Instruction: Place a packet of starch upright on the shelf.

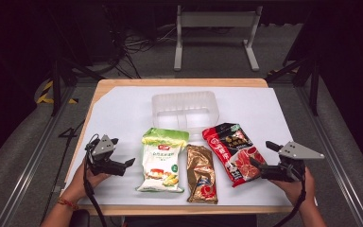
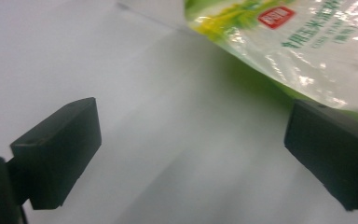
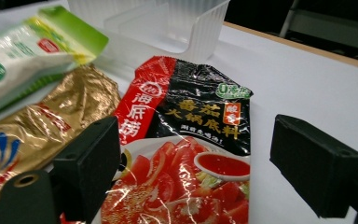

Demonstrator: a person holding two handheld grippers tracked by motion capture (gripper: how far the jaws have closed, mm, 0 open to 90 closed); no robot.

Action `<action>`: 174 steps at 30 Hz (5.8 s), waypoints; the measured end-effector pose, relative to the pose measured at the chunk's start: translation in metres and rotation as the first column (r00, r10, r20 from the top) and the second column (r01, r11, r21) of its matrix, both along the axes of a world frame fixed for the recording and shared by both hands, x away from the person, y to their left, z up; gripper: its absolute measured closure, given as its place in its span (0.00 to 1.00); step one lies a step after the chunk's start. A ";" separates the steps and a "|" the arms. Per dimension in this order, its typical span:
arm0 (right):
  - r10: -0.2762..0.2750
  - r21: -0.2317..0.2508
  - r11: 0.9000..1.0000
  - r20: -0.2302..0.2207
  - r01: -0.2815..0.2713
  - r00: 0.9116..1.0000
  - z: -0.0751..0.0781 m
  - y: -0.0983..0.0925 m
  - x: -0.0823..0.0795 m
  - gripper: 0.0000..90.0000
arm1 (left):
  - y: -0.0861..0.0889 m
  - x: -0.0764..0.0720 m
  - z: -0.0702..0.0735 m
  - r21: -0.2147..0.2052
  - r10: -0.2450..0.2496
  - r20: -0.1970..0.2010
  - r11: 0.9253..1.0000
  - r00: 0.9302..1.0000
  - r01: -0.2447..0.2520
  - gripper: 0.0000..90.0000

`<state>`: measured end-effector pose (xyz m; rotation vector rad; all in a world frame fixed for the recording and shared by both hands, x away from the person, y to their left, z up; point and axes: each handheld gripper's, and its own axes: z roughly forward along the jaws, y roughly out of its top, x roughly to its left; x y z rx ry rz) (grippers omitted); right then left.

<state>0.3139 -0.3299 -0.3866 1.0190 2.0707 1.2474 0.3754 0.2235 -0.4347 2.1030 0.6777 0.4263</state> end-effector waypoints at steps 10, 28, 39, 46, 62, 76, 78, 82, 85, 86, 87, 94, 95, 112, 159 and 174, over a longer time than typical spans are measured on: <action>0.014 -0.024 1.000 -0.015 -0.014 1.000 -0.010 0.002 0.003 0.18 | 0.005 -0.002 0.001 -0.067 -0.078 -0.090 0.995 0.993 0.072 0.10; 0.046 -0.042 0.998 -0.040 -0.048 0.998 -0.016 0.007 0.001 0.19 | -0.035 0.029 -0.001 -0.148 -0.201 -0.271 0.975 0.941 0.166 0.13; 0.056 -0.038 0.998 -0.047 -0.058 0.997 -0.017 0.008 0.001 0.18 | -0.066 0.054 -0.010 -0.180 -0.267 -0.362 0.960 0.893 0.214 0.11; 0.056 -0.027 0.998 -0.052 -0.058 0.997 -0.017 0.007 0.002 0.18 | -0.072 0.058 -0.012 -0.211 -0.315 -0.391 0.945 0.865 0.249 0.17; 0.068 -0.016 0.997 -0.058 -0.069 0.996 -0.018 0.009 0.002 0.19 | -0.064 0.057 -0.011 -0.264 -0.269 -0.425 0.950 0.864 0.165 0.83; 0.069 -0.017 0.997 -0.050 -0.070 0.996 -0.018 0.006 0.001 0.19 | -0.062 0.035 0.003 -0.268 -0.241 -0.288 0.950 0.927 0.163 0.98; 0.068 -0.015 0.997 -0.050 -0.069 0.996 -0.018 0.006 0.001 0.19 | -0.061 0.031 0.007 -0.266 -0.236 -0.262 0.950 0.936 0.165 0.99; 0.065 -0.015 0.998 -0.050 -0.066 0.997 -0.018 0.006 0.001 0.19 | -0.056 0.023 0.019 -0.288 -0.226 -0.207 0.944 0.952 0.161 0.99; 0.064 -0.016 0.998 -0.049 -0.065 0.997 -0.018 0.006 0.001 0.19 | -0.053 0.018 0.026 -0.298 -0.207 -0.167 0.943 0.964 0.150 0.99; 0.062 -0.014 0.998 -0.050 -0.063 0.997 -0.018 0.005 0.001 0.19 | -0.052 0.017 0.028 -0.305 -0.206 -0.163 0.941 0.965 0.150 0.99; 0.061 -0.014 0.998 -0.051 -0.062 0.997 -0.018 0.005 0.001 0.18 | -0.051 0.015 0.031 -0.307 -0.206 -0.144 0.939 0.968 0.154 0.99; 0.055 -0.012 0.998 -0.051 -0.056 0.997 -0.018 0.004 0.001 0.18 | -0.051 0.003 0.047 -0.324 -0.205 -0.063 0.930 0.977 0.174 1.00; 0.054 -0.012 0.998 -0.051 -0.055 0.997 -0.018 0.004 0.001 0.18 | -0.052 0.000 0.049 -0.329 -0.202 -0.050 0.928 0.978 0.175 1.00; 0.044 -0.006 0.999 -0.054 -0.045 0.998 -0.019 0.003 0.002 0.18 | -0.058 -0.012 0.077 -0.341 -0.148 0.091 0.924 0.985 0.170 1.00; 0.028 -0.008 1.000 -0.070 -0.029 0.997 -0.023 0.001 0.003 0.20 | -0.119 0.128 0.119 -0.510 0.338 -0.035 0.803 0.940 -0.308 1.00; 0.030 -0.017 0.999 -0.074 -0.032 0.997 -0.024 0.002 0.003 0.20 | -0.141 0.156 0.115 -0.535 0.416 -0.045 0.758 0.908 -0.373 1.00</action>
